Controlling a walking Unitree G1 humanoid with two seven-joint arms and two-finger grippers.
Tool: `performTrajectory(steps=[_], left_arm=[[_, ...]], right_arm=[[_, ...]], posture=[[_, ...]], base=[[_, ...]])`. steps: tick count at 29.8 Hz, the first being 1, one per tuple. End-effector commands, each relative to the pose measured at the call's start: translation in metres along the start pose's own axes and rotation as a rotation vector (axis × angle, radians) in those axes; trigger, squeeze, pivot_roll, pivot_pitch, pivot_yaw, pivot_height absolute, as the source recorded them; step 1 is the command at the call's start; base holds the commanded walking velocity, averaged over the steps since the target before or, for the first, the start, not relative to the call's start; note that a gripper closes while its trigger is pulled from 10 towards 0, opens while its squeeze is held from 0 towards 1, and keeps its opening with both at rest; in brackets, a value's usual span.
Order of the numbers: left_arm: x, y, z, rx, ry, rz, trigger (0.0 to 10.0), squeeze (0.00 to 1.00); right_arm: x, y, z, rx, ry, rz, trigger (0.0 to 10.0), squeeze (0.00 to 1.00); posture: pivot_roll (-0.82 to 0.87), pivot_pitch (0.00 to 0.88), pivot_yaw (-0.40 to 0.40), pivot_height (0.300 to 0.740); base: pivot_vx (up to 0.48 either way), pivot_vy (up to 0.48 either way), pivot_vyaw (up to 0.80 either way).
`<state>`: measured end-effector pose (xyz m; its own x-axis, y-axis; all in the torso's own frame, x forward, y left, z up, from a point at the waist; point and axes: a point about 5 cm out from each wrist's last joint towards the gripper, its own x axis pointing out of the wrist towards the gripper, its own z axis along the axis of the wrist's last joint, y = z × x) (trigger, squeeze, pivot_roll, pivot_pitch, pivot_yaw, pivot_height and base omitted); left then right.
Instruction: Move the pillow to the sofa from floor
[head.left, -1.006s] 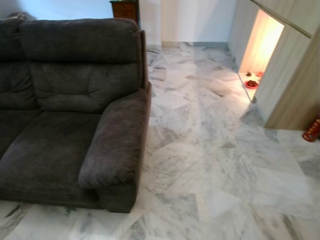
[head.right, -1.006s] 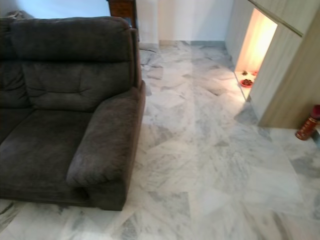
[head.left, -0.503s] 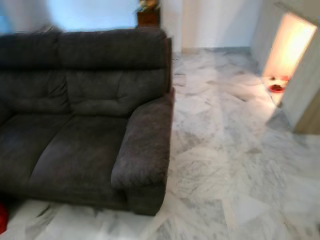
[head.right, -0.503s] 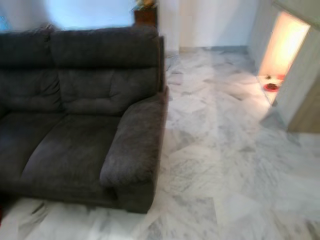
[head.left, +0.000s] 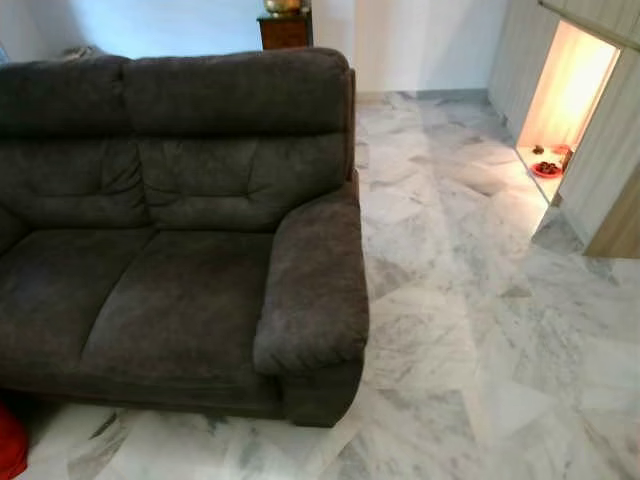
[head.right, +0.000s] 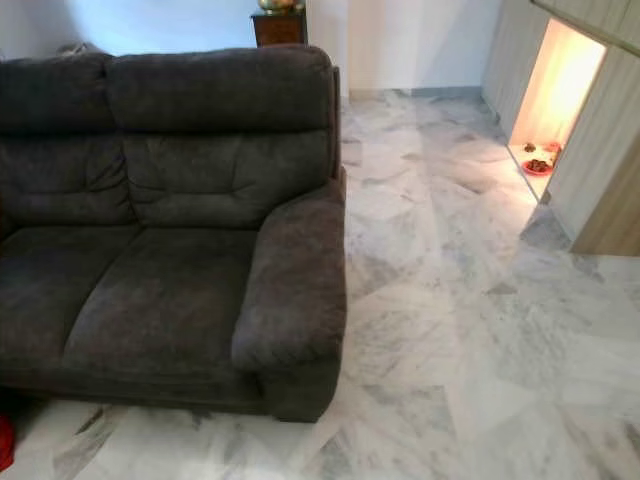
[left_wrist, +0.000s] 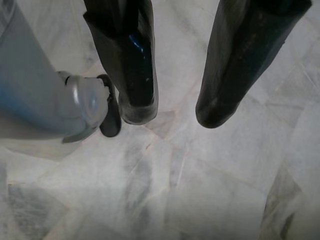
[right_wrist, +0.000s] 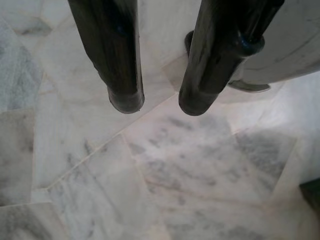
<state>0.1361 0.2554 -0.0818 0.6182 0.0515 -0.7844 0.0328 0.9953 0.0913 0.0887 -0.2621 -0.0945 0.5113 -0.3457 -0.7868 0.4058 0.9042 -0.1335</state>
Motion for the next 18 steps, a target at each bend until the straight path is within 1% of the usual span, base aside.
performTrajectory(steps=[1,8,18], left_arm=[[-0.0051,0.0092,-0.0099,-0.002,0.039,0.026,10.0,0.0],[-0.0051,0.0088,-0.0102,-0.004,0.04,0.024,10.0,0.0],[-0.005,0.0089,-0.01,-0.006,0.04,0.024,10.0,0.0]], right_arm=[[0.0001,0.0068,-0.0014,0.007,0.009,0.018,10.0,0.0],[0.0005,0.0101,-0.0005,0.002,0.005,0.027,10.0,0.0],[0.0006,0.0097,-0.0003,0.009,0.005,0.021,10.0,0.0]], posture=[[-0.07,0.083,0.051,0.74],[-0.07,0.082,0.051,0.74],[-0.07,0.082,0.052,0.74]], base=[[0.0,0.36,0.0],[0.0,0.363,0.0],[0.0,0.362,0.0]])
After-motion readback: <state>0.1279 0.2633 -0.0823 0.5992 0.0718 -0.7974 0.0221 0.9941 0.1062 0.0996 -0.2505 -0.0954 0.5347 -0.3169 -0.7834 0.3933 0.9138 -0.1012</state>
